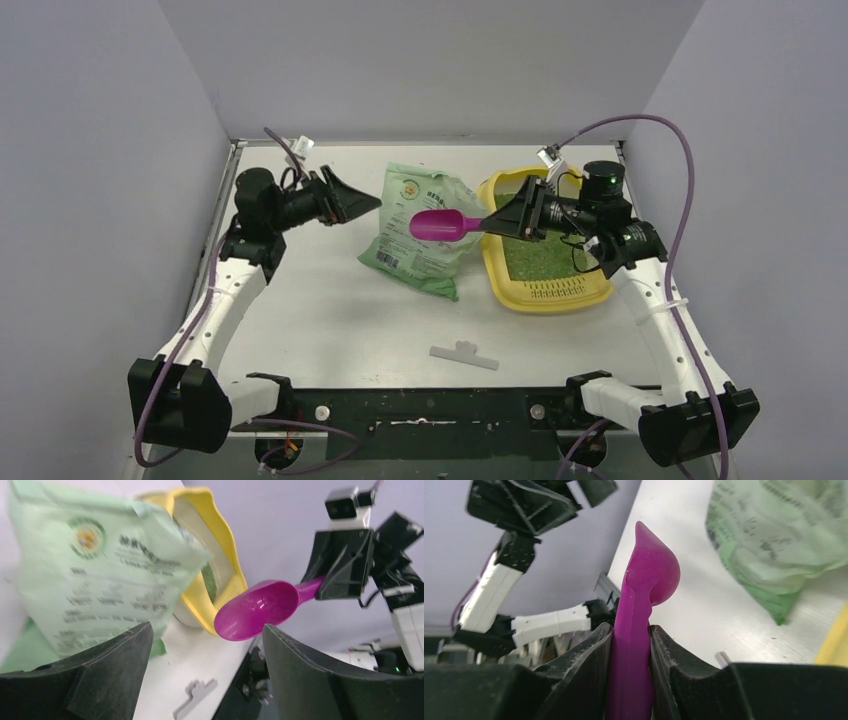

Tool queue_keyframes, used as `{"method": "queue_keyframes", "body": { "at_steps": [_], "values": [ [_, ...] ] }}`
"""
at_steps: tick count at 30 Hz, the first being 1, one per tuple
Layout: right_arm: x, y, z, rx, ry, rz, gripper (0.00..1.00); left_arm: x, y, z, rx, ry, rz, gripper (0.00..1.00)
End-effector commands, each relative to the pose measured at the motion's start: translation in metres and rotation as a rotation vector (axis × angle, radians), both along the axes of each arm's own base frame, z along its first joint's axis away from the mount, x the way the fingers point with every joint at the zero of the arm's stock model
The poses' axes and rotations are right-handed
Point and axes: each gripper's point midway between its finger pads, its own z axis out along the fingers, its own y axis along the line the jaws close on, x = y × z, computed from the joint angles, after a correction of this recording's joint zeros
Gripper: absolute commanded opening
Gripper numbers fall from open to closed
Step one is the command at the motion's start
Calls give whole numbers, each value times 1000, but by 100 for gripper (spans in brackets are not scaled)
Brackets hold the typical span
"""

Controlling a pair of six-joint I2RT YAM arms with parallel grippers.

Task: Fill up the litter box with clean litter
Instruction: 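Pick up the spatula from the center of the board, then scoop the cat litter from the cat litter bag.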

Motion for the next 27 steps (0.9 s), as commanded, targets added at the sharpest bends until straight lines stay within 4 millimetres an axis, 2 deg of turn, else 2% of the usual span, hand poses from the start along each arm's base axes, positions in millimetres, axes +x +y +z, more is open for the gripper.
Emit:
{"method": "queue_keyframes", "body": {
  "at_steps": [1,4,6,9,10,11,12,16,19,25,27],
  "values": [
    [17,-39,-8,-227,7,-220,0,53,31,29,126,-105,128,80],
    [24,-63,-4,-333,19,-360,0,89,41,13,245,-49,160,80],
    [30,-79,-2,-392,11,-450,0,110,41,4,296,-39,141,80],
    [34,-91,2,-434,4,-508,0,131,25,-4,317,-134,-6,80],
    [35,-93,6,-441,-3,-516,0,137,19,-12,314,-156,-71,80],
    [36,-94,8,-450,-5,-521,0,140,13,-16,313,-178,-126,80],
    [37,-96,8,-461,-3,-524,0,142,8,-11,308,-211,-174,80],
    [39,-106,10,-511,-4,-552,0,161,-8,-22,366,-281,-268,77],
    [40,-109,14,-527,-12,-558,0,153,-25,-22,364,-379,-407,75],
    [41,-110,17,-533,-5,-561,0,169,-44,-32,415,-449,-454,80],
    [41,-110,17,-531,-2,-559,0,173,-48,-42,453,-436,-480,81]
  ]
}}
